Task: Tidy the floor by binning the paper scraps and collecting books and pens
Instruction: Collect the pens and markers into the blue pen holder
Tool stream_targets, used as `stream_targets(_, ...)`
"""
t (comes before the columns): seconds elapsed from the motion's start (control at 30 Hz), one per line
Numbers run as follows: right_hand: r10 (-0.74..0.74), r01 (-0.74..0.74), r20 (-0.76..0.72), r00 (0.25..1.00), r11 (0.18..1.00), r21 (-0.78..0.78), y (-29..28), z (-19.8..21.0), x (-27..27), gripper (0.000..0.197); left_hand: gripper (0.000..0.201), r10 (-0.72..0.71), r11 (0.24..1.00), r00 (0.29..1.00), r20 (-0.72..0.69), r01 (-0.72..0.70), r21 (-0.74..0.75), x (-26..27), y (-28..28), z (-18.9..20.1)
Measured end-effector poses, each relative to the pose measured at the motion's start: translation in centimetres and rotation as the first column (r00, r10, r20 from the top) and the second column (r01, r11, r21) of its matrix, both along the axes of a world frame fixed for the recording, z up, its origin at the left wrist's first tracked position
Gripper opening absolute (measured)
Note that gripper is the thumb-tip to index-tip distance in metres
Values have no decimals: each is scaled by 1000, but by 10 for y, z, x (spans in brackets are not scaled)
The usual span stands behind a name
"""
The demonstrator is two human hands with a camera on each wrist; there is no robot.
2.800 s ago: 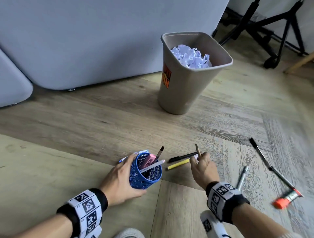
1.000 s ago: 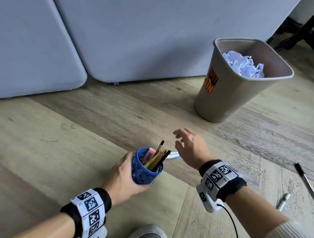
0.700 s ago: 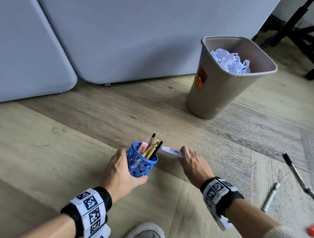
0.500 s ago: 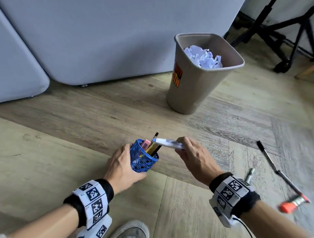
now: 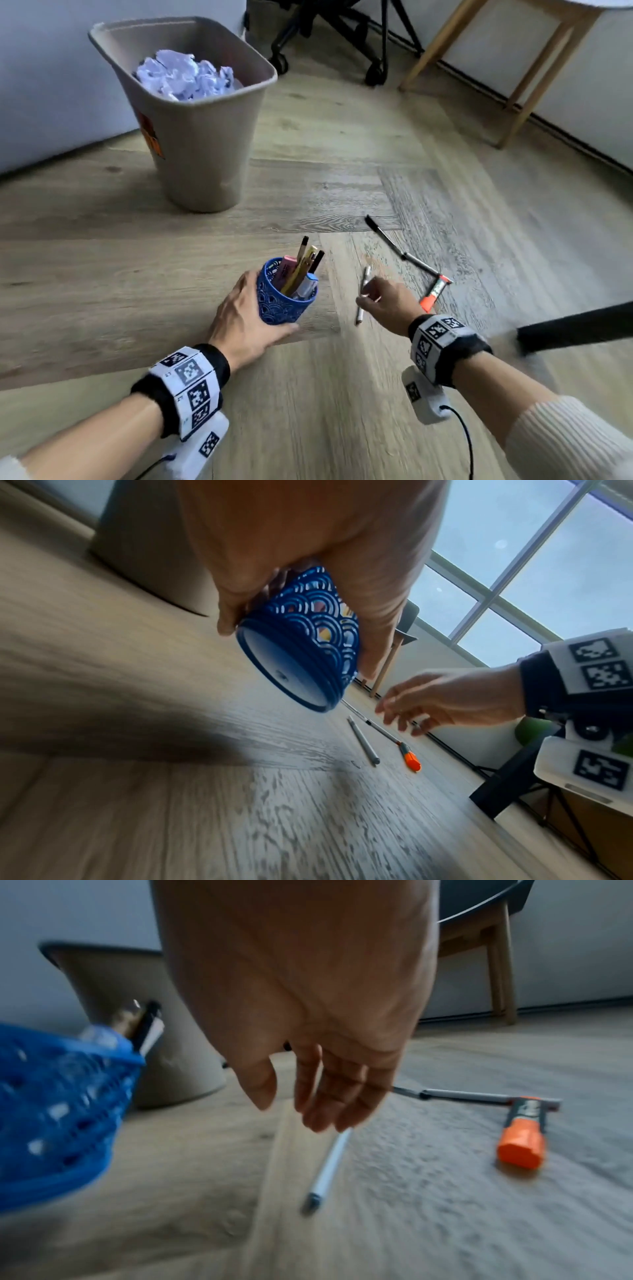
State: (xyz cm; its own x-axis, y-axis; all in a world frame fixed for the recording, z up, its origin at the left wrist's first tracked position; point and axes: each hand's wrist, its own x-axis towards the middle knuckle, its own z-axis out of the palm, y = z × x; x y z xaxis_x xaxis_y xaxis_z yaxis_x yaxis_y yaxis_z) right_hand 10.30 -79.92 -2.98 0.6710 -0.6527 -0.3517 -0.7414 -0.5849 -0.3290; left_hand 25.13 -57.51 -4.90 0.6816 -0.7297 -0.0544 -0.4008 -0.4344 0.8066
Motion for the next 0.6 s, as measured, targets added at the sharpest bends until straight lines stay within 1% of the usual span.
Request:
stream_targets(0.03, 4, -8, -117, 993, 999, -38, -7, -8, -4, 35, 86, -7, 1000, 1000, 0, 7, -12, 2, -8, 0)
stream_targets(0.07, -1, -11, -188, 982, 998, -67, -10, -15, -5, 43, 86, -9, 1000, 1000, 2, 10, -21, 5, -15, -1)
stream_targets(0.1, -22, 1, -220, 975, 996, -93, -13, -22, -3, 51, 86, -8, 1000, 1000, 6, 8, -26, 8, -21, -2)
stream_targets(0.17, -101, 74, -204, 974, 988, -136, -13, -33, 6, 59, 85, -6, 1000, 1000, 11, 6, -25, 15, -32, -4)
stream_targets(0.2, -135, 108, -185, 973, 983, -148, -12, -36, 12, 59, 86, -8, 1000, 1000, 14, 8, -20, 17, -37, -5)
stream_targets(0.27, -130, 106, -162, 978, 983, -153, -14, -46, 23, 53, 90, -21, 1000, 1000, 20, 21, 2, 21, -42, -12)
stream_targets(0.33, -69, 52, -127, 989, 990, -133, -23, -53, 30, 42, 93, -43, 999, 999, 10, 43, 28, 22, -43, -20)
stream_targets(0.4, -20, 11, -112, 994, 996, -88, -38, -55, 32, 32, 95, -65, 997, 998, 5, 65, 39, 22, -43, -26)
stream_targets(0.47, 51, -60, -133, 990, 997, -58, -56, -51, 30, 21, 95, -87, 995, 996, 28, 85, 53, 21, -43, -29)
stream_targets(0.5, 60, -66, -119, 991, 997, -48, -64, -47, 28, 15, 94, -98, 993, 994, 41, 95, 63, 21, -44, -28)
stream_targets(0.53, 44, -48, -79, 996, 997, -54, -74, -44, 25, 9, 93, -106, 992, 993, 46, 102, 71, 21, -45, -28)
stream_targets(0.57, -12, 8, -43, 999, 996, -89, -85, -42, 21, 7, 92, -108, 992, 993, 44, 104, 74, 22, -47, -28)
stream_targets(0.6, -103, 102, 4, 995, 985, -142, -97, -41, 17, 9, 92, -105, 992, 994, 38, 102, 75, 22, -48, -28)
